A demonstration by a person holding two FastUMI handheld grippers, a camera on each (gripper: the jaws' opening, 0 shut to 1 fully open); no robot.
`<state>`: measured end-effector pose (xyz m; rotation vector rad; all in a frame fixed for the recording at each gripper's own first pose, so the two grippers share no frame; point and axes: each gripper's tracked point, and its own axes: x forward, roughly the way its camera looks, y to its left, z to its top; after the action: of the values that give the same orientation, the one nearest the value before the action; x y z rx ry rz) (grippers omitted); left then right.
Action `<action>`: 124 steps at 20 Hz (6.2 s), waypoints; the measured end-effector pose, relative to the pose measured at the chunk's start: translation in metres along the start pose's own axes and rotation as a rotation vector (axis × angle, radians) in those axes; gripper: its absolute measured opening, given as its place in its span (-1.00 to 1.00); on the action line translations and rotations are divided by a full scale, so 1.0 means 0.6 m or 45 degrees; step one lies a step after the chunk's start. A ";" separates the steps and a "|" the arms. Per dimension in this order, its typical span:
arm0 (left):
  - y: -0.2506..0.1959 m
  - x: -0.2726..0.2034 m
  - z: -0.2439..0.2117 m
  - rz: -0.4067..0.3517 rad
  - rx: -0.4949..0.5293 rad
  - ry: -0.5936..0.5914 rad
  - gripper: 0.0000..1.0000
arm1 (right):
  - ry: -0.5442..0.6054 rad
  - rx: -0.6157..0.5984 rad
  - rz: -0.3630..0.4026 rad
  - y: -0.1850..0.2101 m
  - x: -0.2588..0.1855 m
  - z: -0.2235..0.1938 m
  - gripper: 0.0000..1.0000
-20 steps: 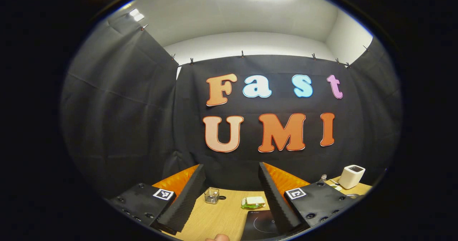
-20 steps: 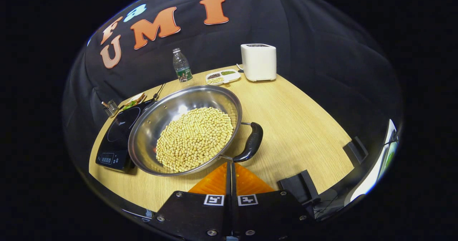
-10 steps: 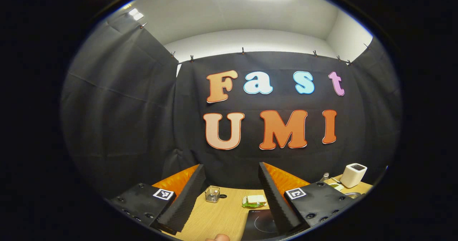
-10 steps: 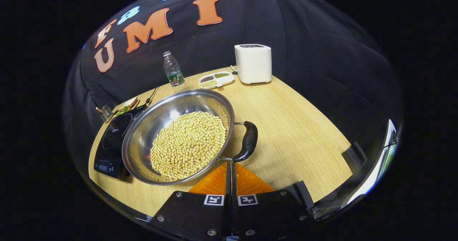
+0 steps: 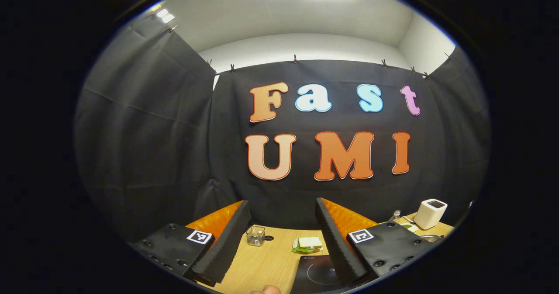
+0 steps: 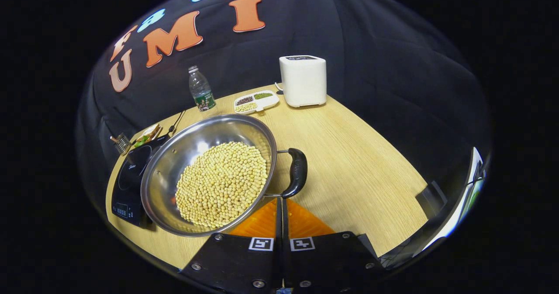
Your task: First push the handle of the pot to place it horizontally, then grasp the pot with both hands and set it on the induction cooktop.
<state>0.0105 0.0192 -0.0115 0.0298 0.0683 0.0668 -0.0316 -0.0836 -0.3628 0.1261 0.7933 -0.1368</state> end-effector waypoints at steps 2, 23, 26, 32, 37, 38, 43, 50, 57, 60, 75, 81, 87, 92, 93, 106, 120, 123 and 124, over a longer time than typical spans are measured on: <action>-0.007 0.002 -0.007 -0.003 0.004 0.008 0.97 | -0.004 0.001 -0.006 -0.001 0.006 0.005 -1.00; -0.053 0.037 -0.063 -0.059 0.000 0.094 0.97 | -0.023 -0.002 -0.037 -0.004 0.071 0.061 -1.00; -0.055 0.039 -0.068 -0.058 -0.006 0.100 0.95 | -0.022 -0.023 -0.041 -0.003 0.077 0.066 -1.00; -0.056 0.043 -0.073 -0.065 -0.008 0.109 0.97 | -0.021 -0.014 -0.040 -0.002 0.089 0.076 -1.00; -0.058 0.047 -0.079 -0.067 -0.012 0.116 0.97 | -0.017 -0.013 -0.038 0.000 0.098 0.083 -1.00; -0.060 0.047 -0.079 -0.069 -0.013 0.118 0.97 | -0.017 -0.009 -0.039 -0.001 0.099 0.085 -1.00; -0.070 0.054 -0.100 -0.080 -0.007 0.146 0.97 | -0.002 -0.001 -0.055 -0.007 0.112 0.085 -1.00; -0.126 0.061 -0.176 -0.125 -0.012 0.247 0.94 | -0.003 0.001 -0.048 -0.011 0.119 0.092 -1.00; -0.226 0.053 -0.284 -0.246 -0.034 0.411 0.99 | -0.007 -0.036 -0.048 -0.012 0.117 0.095 -1.00; -0.268 0.048 -0.317 -0.296 -0.045 0.459 0.96 | -0.039 -0.026 -0.034 -0.019 0.101 0.103 -1.00; -0.460 -0.007 -0.472 -0.509 -0.063 0.710 0.97 | -0.200 -0.128 0.033 -0.009 0.065 0.145 0.14; -0.515 -0.029 -0.533 -0.581 -0.022 0.829 0.97 | -0.176 -0.149 0.016 -0.011 0.100 0.145 0.79; -0.566 -0.055 -0.601 -0.643 -0.015 0.980 1.00 | -0.147 -0.155 0.026 -0.003 0.135 0.146 0.89; -0.584 -0.060 -0.642 -0.647 -0.015 1.078 0.98 | -0.134 -0.175 0.021 0.002 0.167 0.152 0.89; -0.585 -0.061 -0.651 -0.634 -0.020 1.103 0.98 | -0.129 -0.182 0.018 0.003 0.173 0.153 0.89; -0.601 -0.035 -0.658 -0.622 0.005 1.117 0.98 | -0.019 -0.143 0.139 0.021 0.200 0.127 0.07; -0.610 -0.026 -0.674 -0.616 0.029 1.157 0.17 | -0.041 -0.055 0.064 -0.001 0.171 0.138 0.03; -0.611 -0.022 -0.643 -0.631 0.028 1.117 0.15 | -0.058 -0.027 0.056 -0.001 0.151 0.153 -0.06; -0.609 -0.018 -0.634 -0.634 0.029 1.105 0.18 | -0.065 -0.020 0.056 0.002 0.144 0.157 0.03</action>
<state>-0.0025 -0.3354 -0.4019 0.0039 0.9402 -0.4253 0.0947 -0.1041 -0.3589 0.1248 0.7402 -0.0919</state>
